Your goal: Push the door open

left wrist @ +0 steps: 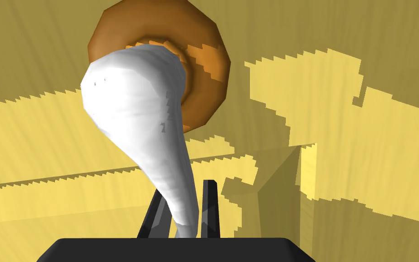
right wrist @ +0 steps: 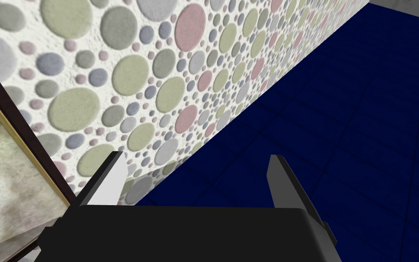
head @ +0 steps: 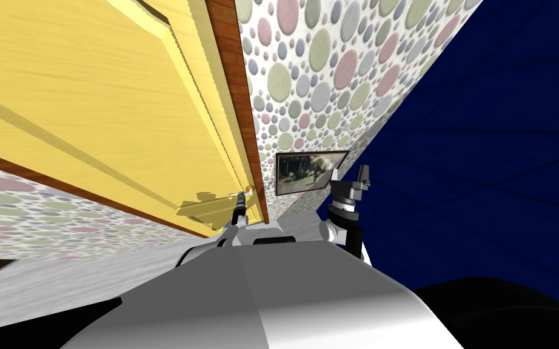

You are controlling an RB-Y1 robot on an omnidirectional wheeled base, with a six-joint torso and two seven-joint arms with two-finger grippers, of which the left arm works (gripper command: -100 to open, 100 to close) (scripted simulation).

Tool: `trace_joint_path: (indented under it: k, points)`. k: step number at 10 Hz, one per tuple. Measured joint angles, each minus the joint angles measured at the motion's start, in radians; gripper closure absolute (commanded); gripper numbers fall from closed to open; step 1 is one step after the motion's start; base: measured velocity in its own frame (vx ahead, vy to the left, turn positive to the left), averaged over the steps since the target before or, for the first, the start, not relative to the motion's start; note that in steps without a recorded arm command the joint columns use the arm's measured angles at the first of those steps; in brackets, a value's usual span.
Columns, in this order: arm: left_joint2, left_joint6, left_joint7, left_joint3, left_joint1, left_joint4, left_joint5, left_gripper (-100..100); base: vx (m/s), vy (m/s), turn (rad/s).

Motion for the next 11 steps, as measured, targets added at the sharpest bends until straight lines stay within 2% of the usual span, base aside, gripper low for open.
trace_joint_path:
  k: [1,3,4,5,7,8,9,10,11]
  points:
    - [0.008,-0.027,-0.007,0.01,-0.029,0.054,0.005,100,0.016,0.008,-0.025]
    - [-0.008,0.036,-0.009,0.004,0.03,-0.062,0.0,100,0.0,-0.008,0.026]
    - [-0.005,0.04,-0.007,0.003,0.033,-0.072,0.0,100,-0.003,-0.004,-0.014]
    - [0.006,0.016,-0.001,0.004,0.012,-0.027,0.001,100,0.011,0.014,-0.154]
    - [-0.007,0.012,-0.035,0.045,0.02,-0.048,0.015,100,0.02,0.03,-0.119]
    - [-0.009,0.017,-0.042,0.051,0.029,-0.068,0.017,100,0.004,0.016,0.018]
    - [-0.012,0.031,-0.045,0.054,0.033,-0.089,0.018,100,0.004,0.011,0.024]
    - [0.004,0.012,-0.041,0.058,0.009,-0.04,0.021,100,0.007,0.008,-0.002]
    - [0.006,0.0,-0.039,0.057,0.008,-0.034,0.02,100,0.014,0.021,-0.18]
